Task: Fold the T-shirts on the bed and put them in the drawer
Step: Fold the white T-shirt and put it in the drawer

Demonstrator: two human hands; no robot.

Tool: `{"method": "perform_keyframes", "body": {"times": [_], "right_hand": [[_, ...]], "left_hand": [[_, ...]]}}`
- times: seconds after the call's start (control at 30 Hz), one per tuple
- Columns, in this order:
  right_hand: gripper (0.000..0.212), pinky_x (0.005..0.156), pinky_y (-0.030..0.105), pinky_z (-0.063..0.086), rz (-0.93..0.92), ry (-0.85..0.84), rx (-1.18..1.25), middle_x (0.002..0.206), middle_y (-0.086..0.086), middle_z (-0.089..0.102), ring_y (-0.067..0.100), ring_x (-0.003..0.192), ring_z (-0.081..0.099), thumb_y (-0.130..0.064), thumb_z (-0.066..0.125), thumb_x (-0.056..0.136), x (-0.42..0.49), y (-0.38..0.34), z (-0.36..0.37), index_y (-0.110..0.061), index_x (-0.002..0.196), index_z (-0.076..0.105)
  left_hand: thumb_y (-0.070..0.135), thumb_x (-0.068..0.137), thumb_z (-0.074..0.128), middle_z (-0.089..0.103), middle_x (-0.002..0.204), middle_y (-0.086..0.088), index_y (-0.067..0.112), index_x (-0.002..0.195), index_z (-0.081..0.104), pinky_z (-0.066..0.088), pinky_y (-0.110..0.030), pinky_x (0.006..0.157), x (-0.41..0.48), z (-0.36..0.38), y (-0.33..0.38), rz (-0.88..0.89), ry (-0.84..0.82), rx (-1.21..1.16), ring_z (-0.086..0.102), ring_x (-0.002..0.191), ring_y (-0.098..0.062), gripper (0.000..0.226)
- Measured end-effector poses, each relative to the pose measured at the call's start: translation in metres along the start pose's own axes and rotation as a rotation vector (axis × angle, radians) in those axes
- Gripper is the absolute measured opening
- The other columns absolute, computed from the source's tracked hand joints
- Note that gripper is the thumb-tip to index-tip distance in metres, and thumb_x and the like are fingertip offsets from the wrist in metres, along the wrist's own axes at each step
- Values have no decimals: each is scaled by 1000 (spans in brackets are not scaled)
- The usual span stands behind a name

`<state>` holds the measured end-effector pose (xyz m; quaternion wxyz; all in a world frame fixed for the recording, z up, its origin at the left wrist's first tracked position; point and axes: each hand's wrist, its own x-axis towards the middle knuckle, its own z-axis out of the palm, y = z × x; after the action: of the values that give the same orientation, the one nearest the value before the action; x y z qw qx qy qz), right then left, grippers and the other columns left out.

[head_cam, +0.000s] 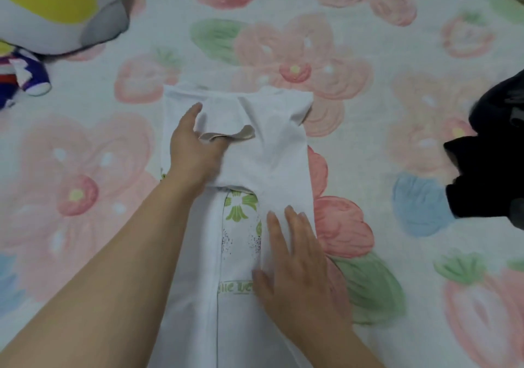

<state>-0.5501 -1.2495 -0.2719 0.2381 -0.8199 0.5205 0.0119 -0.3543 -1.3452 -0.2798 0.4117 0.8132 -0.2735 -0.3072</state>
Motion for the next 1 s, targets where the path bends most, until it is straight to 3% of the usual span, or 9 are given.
{"method": "perform_keyframes", "body": {"times": [0.13,0.27,0.37,0.43,0.6,0.8,0.87,0.93,1.0], "right_hand": [[72,87,48,50,-3,66,-53,131,15,55,33,119,54,-34,81,60,-10,5,8,-8,123,60],[51,95,53,44,-3,277,74,128,20,55,39,121,51,-31,49,82,14,3,-3,-1,122,58],[44,105,52,37,-122,372,166,131,27,50,43,127,43,-12,50,85,63,1,-18,8,124,52],[48,114,46,24,-223,221,130,145,22,35,36,138,28,-14,40,92,107,-2,-27,6,136,39],[55,116,42,-5,-204,-111,-290,158,-4,-9,12,145,-7,-37,15,100,208,40,-33,-22,148,-7],[61,115,47,-7,144,171,-174,158,3,-11,26,144,-11,-40,19,97,239,58,-43,-21,148,-8],[66,115,45,-6,-5,342,-156,158,9,-3,29,145,-6,-41,24,94,221,42,-34,-16,149,-3],[65,115,42,-5,-308,259,-229,158,5,1,25,145,-3,-44,21,94,192,32,-16,-18,149,0],[58,115,40,-4,-364,116,-304,158,-2,0,19,145,-1,-43,19,98,176,40,-6,-22,149,0]], "left_hand": [[11,91,42,59,111,-16,10,106,52,33,-24,70,8,-10,-8,-60,272,151,54,105,-30,19],[31,93,43,43,135,-22,14,144,23,33,-35,94,8,-9,1,-40,243,311,42,122,-35,57],[32,91,42,42,135,-24,12,143,31,30,-45,100,-1,-4,6,417,279,625,40,124,-40,57],[32,94,37,37,144,-20,13,142,35,22,-47,107,-8,10,0,606,100,763,30,134,-37,52],[53,94,20,-5,158,4,35,147,2,-10,-43,113,12,28,-39,491,-153,936,-11,144,-21,59],[70,84,16,-6,158,6,41,145,-2,-7,-48,114,37,29,-41,497,-114,955,-11,144,-26,70],[70,84,17,-5,158,6,41,145,0,-6,-49,113,38,28,-41,500,-109,962,-10,144,-27,70],[69,84,18,-5,158,5,42,145,0,-6,-50,113,40,27,-38,509,-114,981,-9,144,-28,69],[68,86,20,-7,158,4,43,145,2,-7,-51,112,40,26,-34,517,-140,988,-10,144,-29,67]]}}
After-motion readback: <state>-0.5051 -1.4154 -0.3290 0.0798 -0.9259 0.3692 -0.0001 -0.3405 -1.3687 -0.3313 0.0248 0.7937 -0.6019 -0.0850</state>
